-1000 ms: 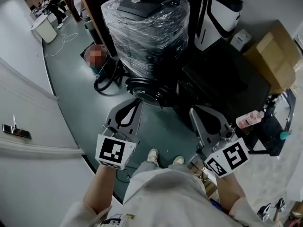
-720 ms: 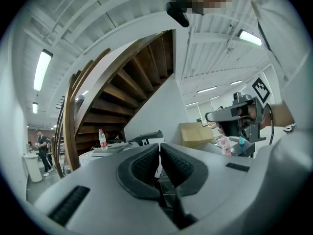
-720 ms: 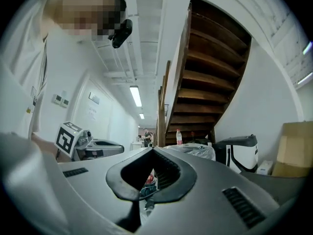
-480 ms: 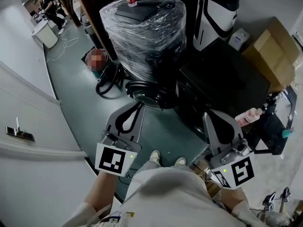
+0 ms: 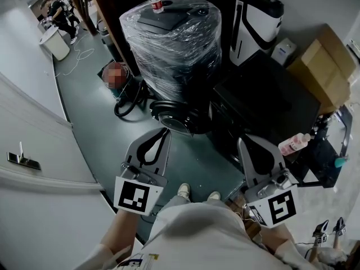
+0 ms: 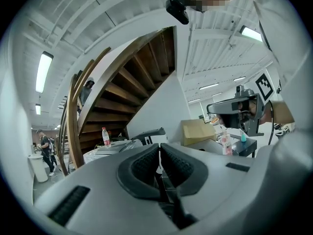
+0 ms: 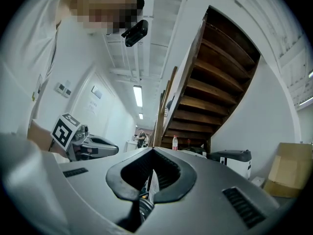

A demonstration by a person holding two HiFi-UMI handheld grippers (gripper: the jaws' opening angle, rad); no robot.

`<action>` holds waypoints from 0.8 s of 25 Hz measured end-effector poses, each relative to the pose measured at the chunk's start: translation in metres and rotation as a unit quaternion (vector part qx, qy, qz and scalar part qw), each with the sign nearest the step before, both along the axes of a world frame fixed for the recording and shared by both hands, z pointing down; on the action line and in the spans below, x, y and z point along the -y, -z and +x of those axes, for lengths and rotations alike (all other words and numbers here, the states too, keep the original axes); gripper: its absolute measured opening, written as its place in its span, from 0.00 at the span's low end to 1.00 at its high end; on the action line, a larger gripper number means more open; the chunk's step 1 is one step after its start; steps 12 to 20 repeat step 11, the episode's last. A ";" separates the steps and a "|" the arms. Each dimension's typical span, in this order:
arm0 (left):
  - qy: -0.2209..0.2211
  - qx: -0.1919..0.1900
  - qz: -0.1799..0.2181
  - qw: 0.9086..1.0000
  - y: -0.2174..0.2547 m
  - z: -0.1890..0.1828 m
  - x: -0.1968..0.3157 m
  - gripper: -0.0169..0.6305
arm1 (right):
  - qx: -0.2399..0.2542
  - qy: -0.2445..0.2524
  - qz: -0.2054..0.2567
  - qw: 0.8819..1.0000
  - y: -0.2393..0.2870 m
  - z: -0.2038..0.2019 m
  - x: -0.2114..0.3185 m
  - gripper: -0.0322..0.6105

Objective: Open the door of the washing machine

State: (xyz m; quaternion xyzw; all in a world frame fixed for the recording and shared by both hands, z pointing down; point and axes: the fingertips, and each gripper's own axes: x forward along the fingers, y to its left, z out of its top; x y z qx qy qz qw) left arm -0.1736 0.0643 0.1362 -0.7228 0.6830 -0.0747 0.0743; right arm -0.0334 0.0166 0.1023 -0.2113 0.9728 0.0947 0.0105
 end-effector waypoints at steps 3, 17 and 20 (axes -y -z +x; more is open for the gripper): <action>0.002 0.002 0.000 1.000 0.001 -0.002 0.000 0.07 | 0.002 0.003 0.000 1.000 0.002 -0.002 0.000 0.09; -0.002 0.001 0.005 1.000 0.005 -0.004 0.001 0.06 | 0.002 0.006 -0.008 1.000 0.004 -0.008 0.005 0.09; -0.002 0.001 0.005 1.000 0.005 -0.004 0.001 0.06 | 0.002 0.006 -0.008 1.000 0.004 -0.008 0.005 0.09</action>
